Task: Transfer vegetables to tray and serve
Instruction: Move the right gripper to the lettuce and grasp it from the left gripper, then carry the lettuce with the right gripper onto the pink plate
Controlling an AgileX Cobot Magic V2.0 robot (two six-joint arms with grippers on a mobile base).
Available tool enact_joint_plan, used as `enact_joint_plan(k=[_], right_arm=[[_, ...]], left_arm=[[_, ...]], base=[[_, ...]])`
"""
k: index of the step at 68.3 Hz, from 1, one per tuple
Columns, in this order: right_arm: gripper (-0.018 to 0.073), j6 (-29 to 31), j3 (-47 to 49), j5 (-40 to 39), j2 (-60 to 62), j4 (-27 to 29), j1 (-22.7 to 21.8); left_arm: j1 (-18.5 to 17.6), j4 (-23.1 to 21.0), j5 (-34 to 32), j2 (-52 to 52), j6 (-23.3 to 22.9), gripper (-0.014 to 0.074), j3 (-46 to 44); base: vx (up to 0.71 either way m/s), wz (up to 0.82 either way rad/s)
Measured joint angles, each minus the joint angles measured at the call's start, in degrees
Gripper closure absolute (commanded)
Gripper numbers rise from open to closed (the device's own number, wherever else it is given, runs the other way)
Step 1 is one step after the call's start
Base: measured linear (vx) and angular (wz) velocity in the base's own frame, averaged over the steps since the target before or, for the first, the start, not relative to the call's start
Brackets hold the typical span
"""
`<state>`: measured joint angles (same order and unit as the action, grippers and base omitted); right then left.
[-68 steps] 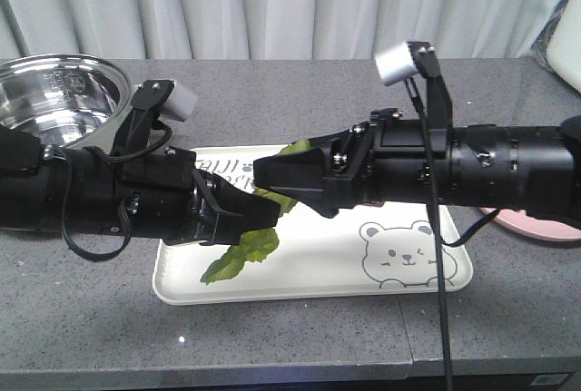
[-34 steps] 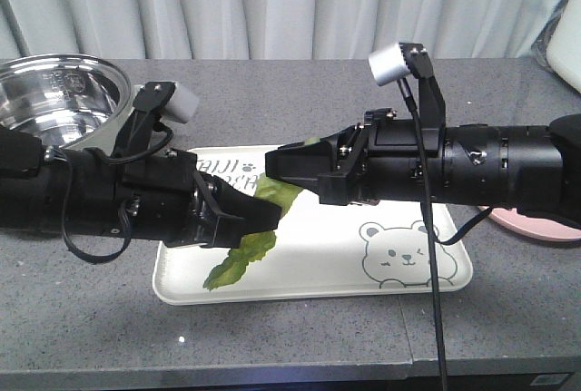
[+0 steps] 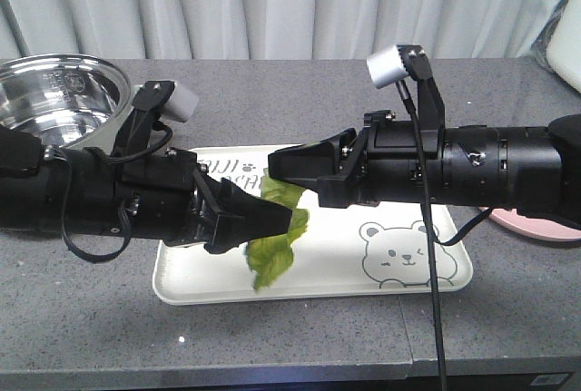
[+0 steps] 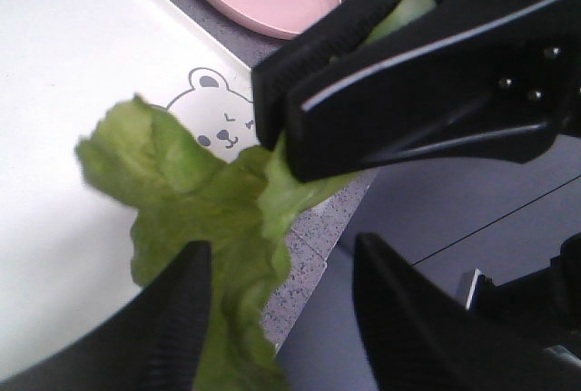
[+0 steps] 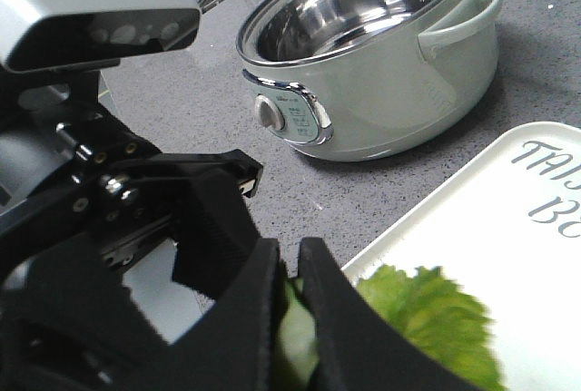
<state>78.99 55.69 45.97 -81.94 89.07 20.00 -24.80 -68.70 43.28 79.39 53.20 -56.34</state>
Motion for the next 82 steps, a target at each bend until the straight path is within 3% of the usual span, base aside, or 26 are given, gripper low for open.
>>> enact_joint_plan(k=[13, 28, 37, 48, 61, 69, 77, 82], right_arm=[[0.0565, -0.56, 0.00, -0.60, 0.00, -2.49, 0.00], [0.0565, -10.69, 0.00, -9.13, 3.74, -17.16, 0.00], [0.0565, -21.66, 0.00, -12.83, 8.20, -30.53, 0.00], [0.0565, -41.74, 1.40, -12.70, 12.06, -53.10, 0.00], [0.0565, -69.50, 7.17, -4.40, 12.48, -83.07, 0.00], [0.0561, -81.43, 10.36, 1.79, 12.48, -97.49, 0.00], [0.0562, -87.27, 13.24, 6.44, 12.48, -104.93, -0.12], [0.0562, -88.12, 15.63, 9.08, 11.63, -105.67, -1.81]], left_arm=[[0.00, 0.21, -0.33, 0.00, 0.00, 0.0052, 0.00], [0.00, 1.88, -0.33, -0.36, 0.00, 0.0058, 0.00], [0.00, 3.58, -0.33, -0.54, 0.00, 0.0058, 0.00], [0.00, 3.93, -0.33, -0.64, 0.00, 0.0058, 0.00], [0.00, 4.04, -0.33, -0.64, 0.00, 0.0058, 0.00], [0.00, 4.15, -0.33, -0.64, 0.00, 0.0058, 0.00], [0.00, 4.15, -0.33, -0.64, 0.00, 0.0058, 0.00], [0.00, 4.15, -0.33, -0.64, 0.00, 0.0058, 0.00]], base=[[0.00, 0.00], [0.00, 0.00], [0.00, 0.00], [0.00, 0.00], [0.00, 0.00], [0.00, 0.00], [0.00, 0.00], [0.00, 0.00]])
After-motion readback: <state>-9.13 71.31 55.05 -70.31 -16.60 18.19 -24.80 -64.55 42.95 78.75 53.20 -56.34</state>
